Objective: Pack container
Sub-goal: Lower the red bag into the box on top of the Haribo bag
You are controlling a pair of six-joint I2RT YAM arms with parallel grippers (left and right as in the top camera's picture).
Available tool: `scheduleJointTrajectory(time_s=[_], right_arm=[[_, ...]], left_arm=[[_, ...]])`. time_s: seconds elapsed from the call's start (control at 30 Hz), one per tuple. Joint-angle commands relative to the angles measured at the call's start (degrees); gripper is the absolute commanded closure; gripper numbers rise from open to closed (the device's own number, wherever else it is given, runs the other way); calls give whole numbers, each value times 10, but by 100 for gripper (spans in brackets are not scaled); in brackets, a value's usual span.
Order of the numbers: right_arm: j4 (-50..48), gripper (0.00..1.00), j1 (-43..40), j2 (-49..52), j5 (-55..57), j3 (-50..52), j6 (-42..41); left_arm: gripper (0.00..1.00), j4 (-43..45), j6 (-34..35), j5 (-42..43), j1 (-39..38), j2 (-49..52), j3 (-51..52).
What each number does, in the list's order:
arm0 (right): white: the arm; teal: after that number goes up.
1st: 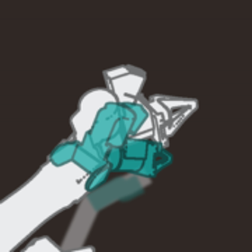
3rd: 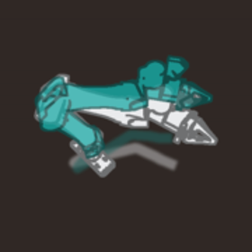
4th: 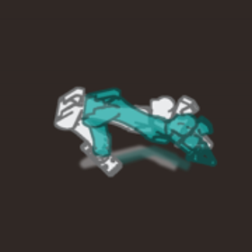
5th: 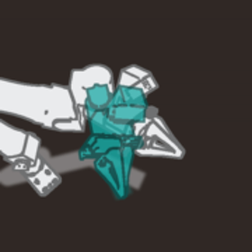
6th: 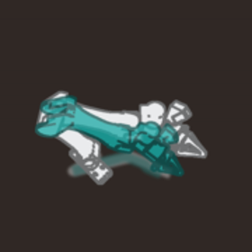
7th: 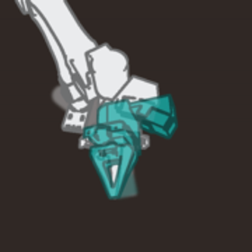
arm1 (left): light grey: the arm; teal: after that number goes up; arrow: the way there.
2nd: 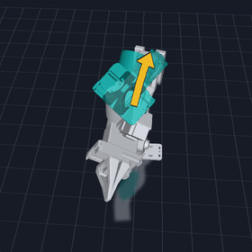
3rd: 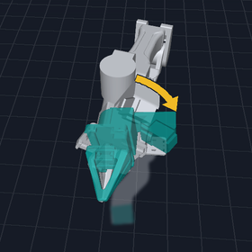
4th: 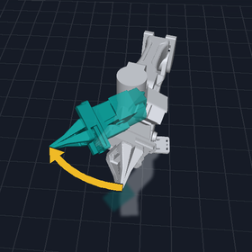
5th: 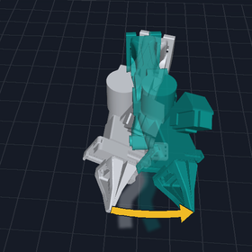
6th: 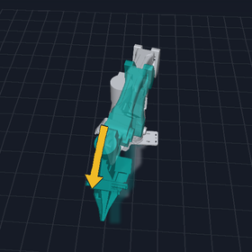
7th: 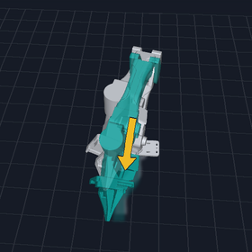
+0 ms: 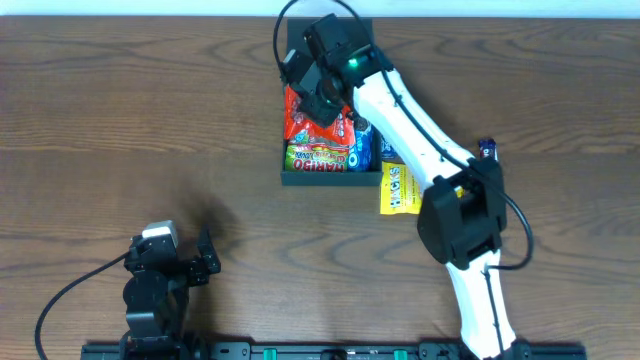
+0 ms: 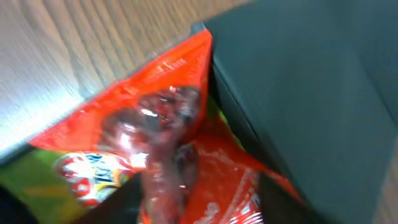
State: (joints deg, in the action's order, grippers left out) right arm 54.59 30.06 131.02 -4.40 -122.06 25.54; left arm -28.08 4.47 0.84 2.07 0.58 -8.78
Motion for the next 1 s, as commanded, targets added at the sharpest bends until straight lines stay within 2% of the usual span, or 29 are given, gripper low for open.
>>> scheduleJointTrajectory(time_s=[0.0,0.03,0.07,0.37,0.53,0.8,0.97], right_arm=[[-1,87,-4,-48,-53,-2,-30],[4,97,-4,-48,-84,-2,-30],[10,98,-5,-45,-112,0,-30],[24,98,-3,-40,-148,46,-22],[-44,99,-4,-40,-147,122,-22],[-198,99,-4,-39,-17,237,-42],[-223,99,-4,-40,14,238,-42]], left_arm=[[5,0,-4,-9,2,-3,10],[5,0,-4,-9,2,-3,10],[5,0,-4,-9,2,-3,10],[5,0,-4,-9,2,-3,10],[5,0,-4,-9,2,-3,10],[5,0,-4,-9,2,-3,10],[5,0,-4,-9,2,-3,10]])
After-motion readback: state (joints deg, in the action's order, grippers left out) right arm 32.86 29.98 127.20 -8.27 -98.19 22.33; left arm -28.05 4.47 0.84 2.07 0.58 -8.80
